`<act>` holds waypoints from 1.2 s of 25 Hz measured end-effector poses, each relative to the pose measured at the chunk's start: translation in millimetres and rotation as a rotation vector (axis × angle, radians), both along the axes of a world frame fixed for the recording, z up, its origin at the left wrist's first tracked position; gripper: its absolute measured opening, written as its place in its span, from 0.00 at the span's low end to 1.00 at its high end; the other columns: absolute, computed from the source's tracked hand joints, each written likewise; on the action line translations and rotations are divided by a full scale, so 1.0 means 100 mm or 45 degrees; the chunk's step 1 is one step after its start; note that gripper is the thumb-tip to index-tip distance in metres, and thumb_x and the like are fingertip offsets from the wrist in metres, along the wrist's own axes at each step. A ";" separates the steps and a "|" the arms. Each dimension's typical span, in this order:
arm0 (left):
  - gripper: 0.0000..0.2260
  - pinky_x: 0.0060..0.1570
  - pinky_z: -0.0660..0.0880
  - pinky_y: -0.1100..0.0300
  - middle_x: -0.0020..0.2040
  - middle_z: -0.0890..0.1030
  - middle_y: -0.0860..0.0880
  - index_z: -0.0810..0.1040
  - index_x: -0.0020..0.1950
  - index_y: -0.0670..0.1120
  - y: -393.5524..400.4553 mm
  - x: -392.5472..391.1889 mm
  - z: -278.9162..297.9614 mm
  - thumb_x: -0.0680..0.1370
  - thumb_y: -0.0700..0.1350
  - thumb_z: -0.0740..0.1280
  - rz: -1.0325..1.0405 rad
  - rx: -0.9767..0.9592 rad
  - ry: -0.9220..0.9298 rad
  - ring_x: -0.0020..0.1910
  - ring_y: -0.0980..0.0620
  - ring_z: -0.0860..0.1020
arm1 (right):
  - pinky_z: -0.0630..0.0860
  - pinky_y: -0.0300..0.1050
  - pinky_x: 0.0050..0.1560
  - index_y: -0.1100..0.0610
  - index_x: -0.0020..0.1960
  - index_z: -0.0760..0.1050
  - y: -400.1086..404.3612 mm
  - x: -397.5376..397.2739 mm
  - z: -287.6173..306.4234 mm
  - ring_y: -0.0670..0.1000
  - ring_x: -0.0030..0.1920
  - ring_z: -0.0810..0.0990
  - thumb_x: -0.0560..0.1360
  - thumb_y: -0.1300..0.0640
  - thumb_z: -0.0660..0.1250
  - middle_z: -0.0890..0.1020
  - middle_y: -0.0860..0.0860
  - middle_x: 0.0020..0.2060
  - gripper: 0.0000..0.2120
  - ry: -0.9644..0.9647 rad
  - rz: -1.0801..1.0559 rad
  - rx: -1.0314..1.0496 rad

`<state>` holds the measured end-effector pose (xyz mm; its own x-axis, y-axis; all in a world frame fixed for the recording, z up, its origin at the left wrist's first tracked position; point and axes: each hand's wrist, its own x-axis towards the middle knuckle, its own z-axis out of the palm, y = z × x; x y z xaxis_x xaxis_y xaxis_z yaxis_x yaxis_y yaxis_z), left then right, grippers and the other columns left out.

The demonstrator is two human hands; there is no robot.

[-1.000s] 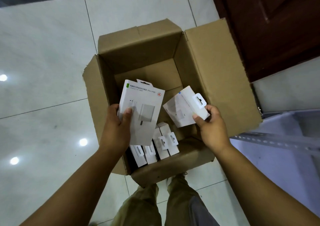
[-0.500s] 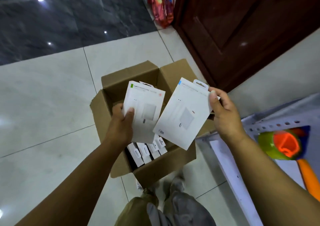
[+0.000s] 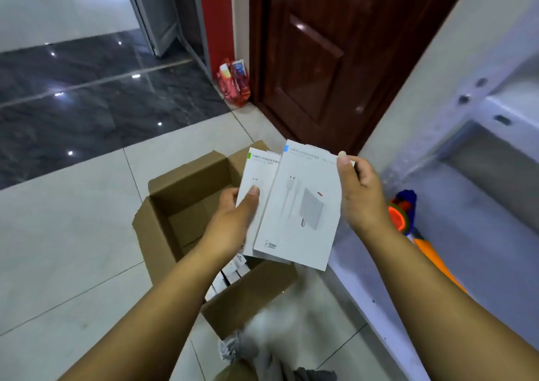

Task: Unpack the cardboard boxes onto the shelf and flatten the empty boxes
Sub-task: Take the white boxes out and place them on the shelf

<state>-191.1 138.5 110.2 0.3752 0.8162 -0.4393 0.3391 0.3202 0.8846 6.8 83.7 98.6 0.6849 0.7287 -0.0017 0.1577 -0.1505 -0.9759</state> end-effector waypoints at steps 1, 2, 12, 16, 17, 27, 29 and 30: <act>0.15 0.31 0.74 0.63 0.46 0.78 0.57 0.63 0.61 0.53 -0.14 0.09 0.10 0.79 0.59 0.57 -0.038 -0.019 -0.031 0.38 0.58 0.80 | 0.72 0.41 0.42 0.48 0.44 0.73 -0.14 0.05 0.07 0.42 0.38 0.75 0.79 0.43 0.61 0.78 0.43 0.37 0.10 -0.013 -0.031 0.009; 0.17 0.28 0.75 0.65 0.47 0.79 0.57 0.63 0.62 0.52 -0.29 0.19 0.18 0.77 0.59 0.59 -0.078 -0.045 -0.082 0.36 0.57 0.82 | 0.72 0.43 0.41 0.47 0.43 0.74 -0.29 0.11 0.15 0.43 0.38 0.76 0.77 0.40 0.61 0.78 0.42 0.36 0.12 -0.017 -0.062 0.026; 0.30 0.33 0.77 0.61 0.54 0.80 0.47 0.66 0.62 0.47 -1.25 0.91 0.62 0.65 0.56 0.71 -0.353 -0.063 -0.338 0.45 0.50 0.82 | 0.77 0.44 0.41 0.51 0.50 0.79 -1.51 0.52 0.80 0.48 0.43 0.81 0.80 0.42 0.58 0.84 0.46 0.41 0.16 -0.144 -0.228 0.061; 0.29 0.36 0.76 0.60 0.54 0.80 0.46 0.66 0.63 0.46 -1.33 1.11 0.85 0.68 0.56 0.72 -0.430 0.003 -0.383 0.47 0.48 0.81 | 0.80 0.44 0.46 0.48 0.58 0.77 -1.81 0.58 1.03 0.45 0.48 0.83 0.81 0.43 0.57 0.84 0.43 0.48 0.15 -0.112 -0.200 0.070; 0.29 0.38 0.75 0.60 0.54 0.80 0.47 0.66 0.63 0.46 -1.34 1.17 0.91 0.68 0.56 0.72 -0.446 0.026 -0.401 0.48 0.49 0.81 | 0.79 0.39 0.43 0.48 0.59 0.77 -1.88 0.57 1.11 0.43 0.47 0.83 0.81 0.44 0.57 0.84 0.41 0.47 0.14 -0.110 -0.207 0.075; 0.19 0.37 0.77 0.59 0.54 0.80 0.45 0.67 0.62 0.44 -1.53 1.62 1.56 0.77 0.51 0.67 -0.661 0.014 -0.601 0.47 0.49 0.81 | 0.76 0.37 0.46 0.46 0.68 0.72 -2.56 0.40 1.59 0.43 0.55 0.81 0.81 0.49 0.59 0.82 0.41 0.56 0.16 -0.129 -0.319 0.209; 0.18 0.35 0.78 0.60 0.54 0.80 0.44 0.67 0.62 0.43 -1.65 1.72 1.66 0.77 0.51 0.66 -0.714 -0.021 -0.629 0.47 0.49 0.80 | 0.77 0.39 0.52 0.45 0.69 0.71 -2.72 0.37 1.65 0.43 0.58 0.80 0.80 0.47 0.60 0.81 0.40 0.58 0.18 -0.155 -0.328 0.204; 0.19 0.38 0.78 0.58 0.54 0.80 0.44 0.67 0.62 0.43 -1.70 1.75 1.69 0.77 0.51 0.66 -0.723 -0.033 -0.640 0.47 0.48 0.81 | 0.76 0.41 0.55 0.44 0.70 0.70 -2.78 0.36 1.67 0.42 0.59 0.79 0.79 0.45 0.60 0.80 0.40 0.59 0.20 -0.176 -0.321 0.196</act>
